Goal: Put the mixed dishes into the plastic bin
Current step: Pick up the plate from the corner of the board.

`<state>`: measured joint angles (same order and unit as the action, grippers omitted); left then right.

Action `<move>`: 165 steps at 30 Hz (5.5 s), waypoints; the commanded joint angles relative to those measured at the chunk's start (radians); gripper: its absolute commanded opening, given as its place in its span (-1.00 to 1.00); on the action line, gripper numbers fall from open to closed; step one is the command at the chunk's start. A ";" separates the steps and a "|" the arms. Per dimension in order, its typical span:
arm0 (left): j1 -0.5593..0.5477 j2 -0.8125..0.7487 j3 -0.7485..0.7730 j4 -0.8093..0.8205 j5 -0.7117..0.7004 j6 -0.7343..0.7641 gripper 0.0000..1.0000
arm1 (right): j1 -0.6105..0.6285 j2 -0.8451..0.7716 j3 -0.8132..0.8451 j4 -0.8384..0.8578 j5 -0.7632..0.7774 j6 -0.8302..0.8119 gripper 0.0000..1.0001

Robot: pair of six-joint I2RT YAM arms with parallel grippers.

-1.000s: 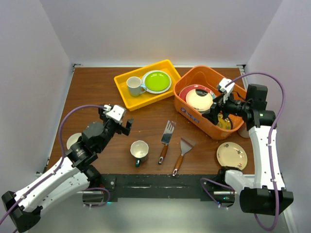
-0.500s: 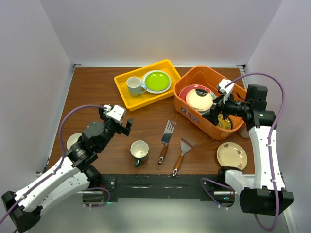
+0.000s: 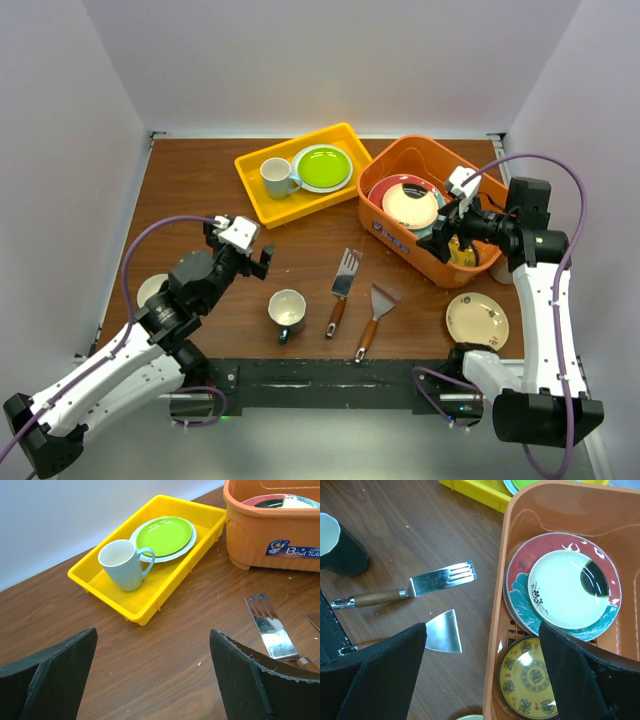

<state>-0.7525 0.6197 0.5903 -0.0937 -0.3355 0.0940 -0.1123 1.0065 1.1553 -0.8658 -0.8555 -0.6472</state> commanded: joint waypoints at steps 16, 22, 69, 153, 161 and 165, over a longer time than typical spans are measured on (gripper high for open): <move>0.008 -0.002 -0.014 0.038 0.016 0.006 1.00 | 0.000 -0.029 0.017 -0.041 0.001 -0.048 0.97; 0.008 -0.002 -0.014 0.038 0.020 0.006 1.00 | -0.001 -0.029 0.020 -0.050 0.003 -0.057 0.97; 0.012 0.003 -0.012 0.035 0.043 -0.005 1.00 | -0.001 -0.046 0.029 -0.119 0.049 -0.135 0.97; 0.022 0.120 0.045 0.078 0.575 -0.539 1.00 | -0.001 -0.126 0.026 -0.321 0.190 -0.305 0.97; 0.021 0.127 0.042 0.112 0.610 -0.562 1.00 | 0.000 -0.126 0.023 -0.378 0.174 -0.370 0.97; 0.002 0.146 0.043 0.129 0.618 -0.579 1.00 | -0.001 -0.129 0.026 -0.392 0.190 -0.376 0.97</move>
<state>-0.7353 0.7513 0.6025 -0.0383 0.2489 -0.4541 -0.1123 0.8890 1.1572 -1.2232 -0.6495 -0.9901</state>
